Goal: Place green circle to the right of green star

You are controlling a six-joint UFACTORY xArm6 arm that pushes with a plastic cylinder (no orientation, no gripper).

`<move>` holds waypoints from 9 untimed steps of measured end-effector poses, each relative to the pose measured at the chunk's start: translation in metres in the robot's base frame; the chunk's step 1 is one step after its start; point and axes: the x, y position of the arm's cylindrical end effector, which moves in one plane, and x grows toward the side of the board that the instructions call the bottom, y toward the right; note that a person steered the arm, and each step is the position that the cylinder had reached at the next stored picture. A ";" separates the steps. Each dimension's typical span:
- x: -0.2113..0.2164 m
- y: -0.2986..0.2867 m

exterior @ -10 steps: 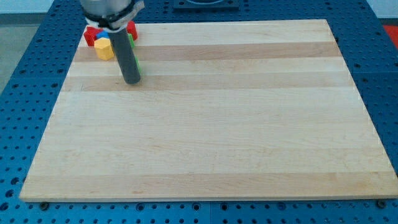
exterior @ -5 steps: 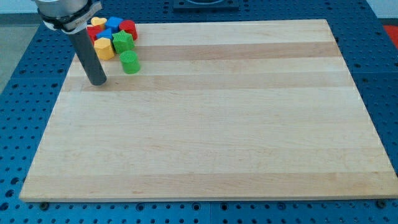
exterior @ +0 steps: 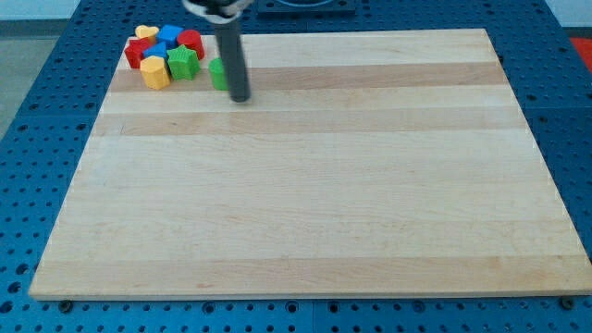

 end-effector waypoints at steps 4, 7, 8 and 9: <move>-0.020 -0.055; -0.041 -0.076; -0.040 -0.076; -0.026 -0.075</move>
